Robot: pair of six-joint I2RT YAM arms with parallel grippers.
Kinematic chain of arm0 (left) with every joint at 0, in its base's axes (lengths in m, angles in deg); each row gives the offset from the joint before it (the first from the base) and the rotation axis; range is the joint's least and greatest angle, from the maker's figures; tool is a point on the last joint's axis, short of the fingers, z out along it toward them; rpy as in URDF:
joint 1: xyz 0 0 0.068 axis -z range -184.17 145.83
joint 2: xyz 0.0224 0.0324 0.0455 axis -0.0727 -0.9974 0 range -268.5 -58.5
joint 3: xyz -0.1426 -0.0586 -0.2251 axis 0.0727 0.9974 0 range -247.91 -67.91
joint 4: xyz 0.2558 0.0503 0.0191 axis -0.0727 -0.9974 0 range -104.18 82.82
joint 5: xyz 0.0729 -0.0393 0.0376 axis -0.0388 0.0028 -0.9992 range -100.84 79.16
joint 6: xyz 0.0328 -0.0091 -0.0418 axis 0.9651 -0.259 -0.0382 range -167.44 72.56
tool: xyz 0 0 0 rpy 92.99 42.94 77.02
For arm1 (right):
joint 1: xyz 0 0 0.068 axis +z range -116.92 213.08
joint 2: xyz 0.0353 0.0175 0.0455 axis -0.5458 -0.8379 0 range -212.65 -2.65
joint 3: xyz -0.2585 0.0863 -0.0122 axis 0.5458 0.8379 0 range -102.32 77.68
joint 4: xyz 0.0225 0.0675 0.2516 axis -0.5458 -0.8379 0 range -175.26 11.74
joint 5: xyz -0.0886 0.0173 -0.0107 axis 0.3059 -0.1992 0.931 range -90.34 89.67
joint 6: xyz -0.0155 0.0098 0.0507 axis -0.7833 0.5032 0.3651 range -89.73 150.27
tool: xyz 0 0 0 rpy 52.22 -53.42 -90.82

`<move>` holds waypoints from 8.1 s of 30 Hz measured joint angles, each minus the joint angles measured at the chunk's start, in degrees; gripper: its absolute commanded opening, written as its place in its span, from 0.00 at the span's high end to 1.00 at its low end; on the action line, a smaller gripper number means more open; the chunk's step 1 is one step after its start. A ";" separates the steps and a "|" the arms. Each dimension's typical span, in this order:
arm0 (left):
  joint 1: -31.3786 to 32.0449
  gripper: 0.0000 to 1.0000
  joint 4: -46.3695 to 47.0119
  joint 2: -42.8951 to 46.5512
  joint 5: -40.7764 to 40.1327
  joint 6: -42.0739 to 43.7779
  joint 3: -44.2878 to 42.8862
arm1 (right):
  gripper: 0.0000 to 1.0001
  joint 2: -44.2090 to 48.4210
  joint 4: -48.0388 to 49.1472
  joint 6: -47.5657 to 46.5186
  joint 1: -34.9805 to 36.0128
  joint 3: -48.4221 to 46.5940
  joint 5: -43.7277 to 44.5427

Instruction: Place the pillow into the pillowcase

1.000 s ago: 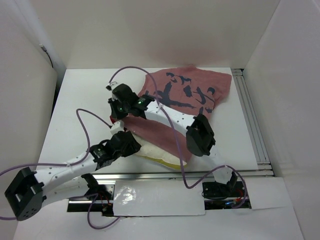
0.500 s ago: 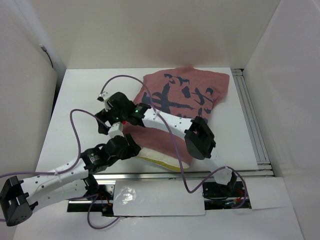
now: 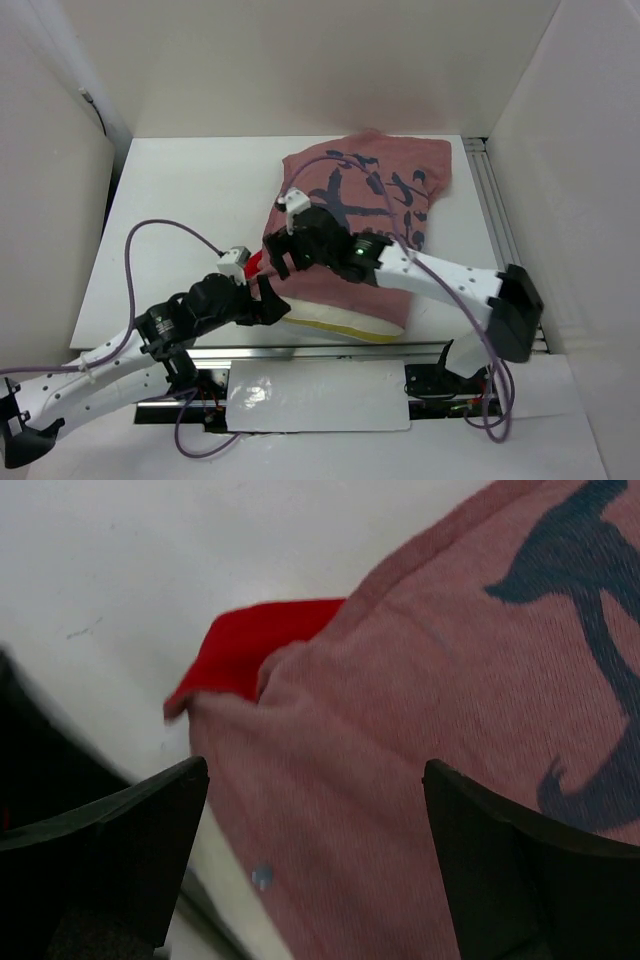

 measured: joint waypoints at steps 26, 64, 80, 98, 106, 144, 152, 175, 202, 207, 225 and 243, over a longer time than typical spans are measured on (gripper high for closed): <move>-21.66 0.90 7.02 -43.80 -6.69 2.75 -18.10 | 0.18 20.83 -12.85 3.39 0.52 20.74 5.14; -15.54 0.92 33.46 -61.00 25.94 -0.55 -18.60 | 1.00 8.83 -10.86 -0.90 -7.37 7.80 3.76; -15.08 1.00 47.30 -50.71 19.74 -2.40 -15.02 | 1.00 16.92 -11.47 0.44 -7.63 6.97 -7.04; -9.01 0.74 63.98 -62.82 -5.33 1.05 -19.47 | 1.00 12.66 -22.84 -1.60 -2.93 -12.41 -6.73; -9.57 0.31 37.46 -56.94 -0.48 0.59 -20.92 | 1.00 13.25 -20.04 1.62 -0.79 -4.59 -4.79; -32.87 0.08 7.26 -24.68 -9.44 -0.61 -9.01 | 0.27 -2.67 -9.92 -3.30 -2.89 5.68 -17.88; -38.84 0.42 21.29 -40.52 -1.99 4.42 -10.99 | 0.26 3.67 -10.16 -4.59 -2.21 3.34 -11.13; -41.86 0.42 25.29 -68.37 12.44 6.14 -40.83 | 0.18 -11.26 -9.88 -8.85 -3.50 -9.44 8.85; -40.17 0.34 20.61 -41.27 17.11 10.58 -10.60 | 0.23 -7.65 -18.71 3.17 -2.78 2.67 23.23; -34.29 0.37 21.75 -34.82 16.24 10.19 -6.10 | 0.23 4.94 -21.05 8.41 -0.85 8.96 18.82; -25.75 0.37 20.26 -28.59 10.03 7.45 -2.73 | 0.33 17.99 -11.98 20.04 -0.59 34.73 5.88; -20.65 0.35 20.17 -22.91 8.85 9.35 -0.90 | 1.00 23.37 -11.02 19.23 -0.66 23.39 8.26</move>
